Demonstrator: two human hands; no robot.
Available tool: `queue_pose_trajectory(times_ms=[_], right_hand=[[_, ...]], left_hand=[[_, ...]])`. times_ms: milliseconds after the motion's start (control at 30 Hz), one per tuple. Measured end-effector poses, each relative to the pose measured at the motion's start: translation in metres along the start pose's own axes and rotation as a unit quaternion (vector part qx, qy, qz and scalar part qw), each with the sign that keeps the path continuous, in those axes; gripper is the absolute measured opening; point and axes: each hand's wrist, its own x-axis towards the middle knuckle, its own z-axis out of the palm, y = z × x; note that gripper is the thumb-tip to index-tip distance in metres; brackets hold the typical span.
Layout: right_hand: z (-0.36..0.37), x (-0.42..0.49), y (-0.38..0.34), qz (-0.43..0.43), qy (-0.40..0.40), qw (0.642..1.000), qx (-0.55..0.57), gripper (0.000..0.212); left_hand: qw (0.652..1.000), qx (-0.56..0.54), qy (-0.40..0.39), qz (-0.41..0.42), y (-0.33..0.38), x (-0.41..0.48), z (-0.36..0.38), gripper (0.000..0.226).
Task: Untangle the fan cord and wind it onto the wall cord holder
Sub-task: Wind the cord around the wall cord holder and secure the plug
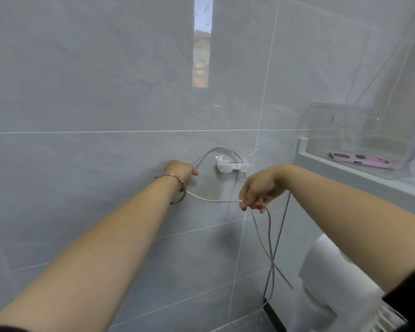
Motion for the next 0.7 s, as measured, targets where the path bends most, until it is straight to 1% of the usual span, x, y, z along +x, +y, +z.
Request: queue_pose_trajectory(times_ms=[67, 100, 133, 167, 233, 267, 333, 400, 467, 533, 600, 667, 700], right_hand=[[-0.005, -0.005, 0.002, -0.016, 0.104, 0.994, 0.024, 0.023], [-0.009, -0.008, 0.004, -0.031, 0.159, 0.986, 0.032, 0.026], [-0.012, -0.011, 0.004, -0.043, 0.214, 0.976, 0.021, 0.03], [-0.015, -0.015, 0.003, -0.049, 0.264, 0.963, -0.005, 0.033], [-0.021, -0.02, 0.001, -0.057, 0.337, 0.939, -0.04, 0.034], [-0.023, -0.022, -0.001, -0.065, 0.361, 0.93, -0.028, 0.032], [-0.027, -0.025, -0.005, -0.096, 0.378, 0.919, 0.06, 0.024], [-0.029, -0.029, -0.01, -0.138, 0.349, 0.913, 0.159, 0.013], [-0.03, -0.033, -0.014, -0.174, 0.316, 0.907, 0.215, 0.007], [-0.028, -0.033, -0.018, -0.176, 0.325, 0.904, 0.213, 0.009], [-0.023, -0.032, -0.022, -0.142, 0.361, 0.907, 0.164, 0.01], [-0.019, -0.03, -0.025, -0.118, 0.38, 0.909, 0.124, 0.011], [-0.017, -0.029, -0.025, -0.113, 0.383, 0.91, 0.115, 0.012]], left_hand=[[0.999, 0.051, -0.002, -0.009, -0.008, 0.003, -0.012, 0.007], [0.997, 0.071, -0.001, -0.014, -0.014, 0.007, -0.015, 0.015], [0.995, 0.096, 0.002, -0.016, -0.02, 0.01, -0.018, 0.026], [0.992, 0.129, 0.009, -0.013, -0.025, 0.011, -0.02, 0.03], [0.973, 0.228, 0.028, 0.007, -0.034, 0.012, -0.019, 0.027], [0.958, 0.284, 0.035, 0.024, -0.037, 0.013, -0.018, 0.025], [0.936, 0.347, 0.045, 0.038, -0.043, 0.012, -0.014, 0.023], [0.924, 0.377, 0.047, 0.043, -0.051, 0.012, -0.008, 0.024], [0.93, 0.358, 0.064, 0.043, -0.06, 0.012, 0.0, 0.026], [0.933, 0.351, 0.064, 0.042, -0.066, 0.011, 0.007, 0.027], [0.925, 0.371, 0.058, 0.058, -0.069, 0.008, 0.014, 0.028], [0.915, 0.386, 0.059, 0.104, -0.069, 0.005, 0.019, 0.029], [0.916, 0.374, 0.058, 0.135, -0.066, 0.003, 0.02, 0.031]])
